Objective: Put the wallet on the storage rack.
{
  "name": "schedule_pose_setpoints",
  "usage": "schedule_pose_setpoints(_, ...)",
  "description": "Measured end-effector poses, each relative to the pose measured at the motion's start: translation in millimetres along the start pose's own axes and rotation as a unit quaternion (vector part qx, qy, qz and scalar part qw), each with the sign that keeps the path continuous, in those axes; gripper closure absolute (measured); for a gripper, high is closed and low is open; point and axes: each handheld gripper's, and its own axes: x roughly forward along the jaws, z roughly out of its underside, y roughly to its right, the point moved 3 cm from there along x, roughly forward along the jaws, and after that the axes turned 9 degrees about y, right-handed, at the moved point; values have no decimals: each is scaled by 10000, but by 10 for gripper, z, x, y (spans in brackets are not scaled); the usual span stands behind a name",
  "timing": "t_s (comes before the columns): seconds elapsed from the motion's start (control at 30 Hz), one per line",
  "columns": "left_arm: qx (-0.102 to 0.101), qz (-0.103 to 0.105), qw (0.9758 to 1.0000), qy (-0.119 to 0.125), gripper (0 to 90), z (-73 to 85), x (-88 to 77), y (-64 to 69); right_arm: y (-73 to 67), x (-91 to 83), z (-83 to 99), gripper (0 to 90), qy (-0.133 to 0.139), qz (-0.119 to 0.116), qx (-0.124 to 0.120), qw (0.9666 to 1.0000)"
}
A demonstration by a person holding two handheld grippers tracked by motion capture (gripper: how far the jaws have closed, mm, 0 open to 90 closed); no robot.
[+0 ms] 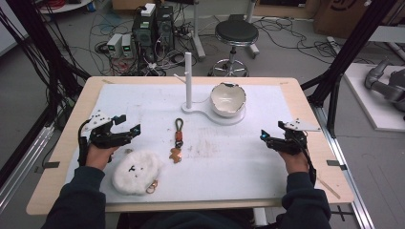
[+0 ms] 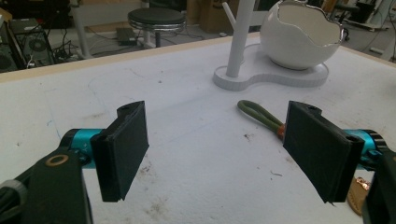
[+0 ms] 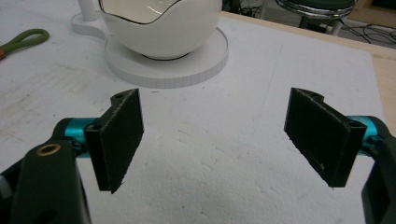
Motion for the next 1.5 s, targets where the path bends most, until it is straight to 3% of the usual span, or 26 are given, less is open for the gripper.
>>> schedule_pose_setpoints(0.43,-133,80,9998,-92,224,22,21,-9,3,3,9,200,-14,-101,15,9999)
schedule_pose_setpoints(0.6,-147,331,9990,-267,227,42,-44,47,-16,-8,5,200,-7,-88,-28,10000)
schedule_pose_setpoints(0.67,-205,555,9970,-508,232,110,-77,99,-38,-8,3,200,-41,-108,-92,9999)
schedule_pose_setpoints(0.7,-205,555,9970,-508,232,110,-77,99,-38,-8,3,200,-41,-108,-92,9999)
schedule_pose_setpoints(0.9,-215,1017,9874,-1197,232,272,-79,196,-87,21,-22,200,-23,-193,-196,9996)
schedule_pose_setpoints(0.93,-268,1174,9836,-1343,232,297,-78,222,-92,45,-20,201,-43,-209,-186,9996)
schedule_pose_setpoints(0.97,-268,1174,9836,-1343,232,297,-78,222,-92,45,-20,201,-43,-209,-186,9996)
schedule_pose_setpoints(1.0,-262,1301,9809,-1424,232,311,-79,243,-95,56,-18,200,-54,-232,-185,9995)
schedule_pose_setpoints(1.1,-219,1421,9765,-1604,241,352,-70,272,-106,69,-21,201,-66,-238,-213,9995)
schedule_pose_setpoints(1.23,25,1476,9683,-2013,241,439,-46,290,-105,67,-21,201,-66,-240,-210,9995)
schedule_pose_setpoints(1.3,26,1559,9648,-2117,243,467,-32,316,-107,66,-22,200,-64,-238,-208,9995)
schedule_pose_setpoints(1.33,28,1679,9622,-2146,280,474,-30,330,-110,67,-22,200,-69,-224,-207,9995)
schedule_pose_setpoints(1.37,55,1834,9585,-2183,401,479,-31,349,-123,65,-19,201,-97,-245,-213,9994)
schedule_pose_setpoints(1.43,132,1830,9554,-2312,438,465,-20,364,-129,64,-19,200,-94,-252,-238,9994)
schedule_pose_setpoints(1.5,191,1794,9553,-2341,518,441,-20,357,-129,57,-18,201,-104,-236,-246,9994)
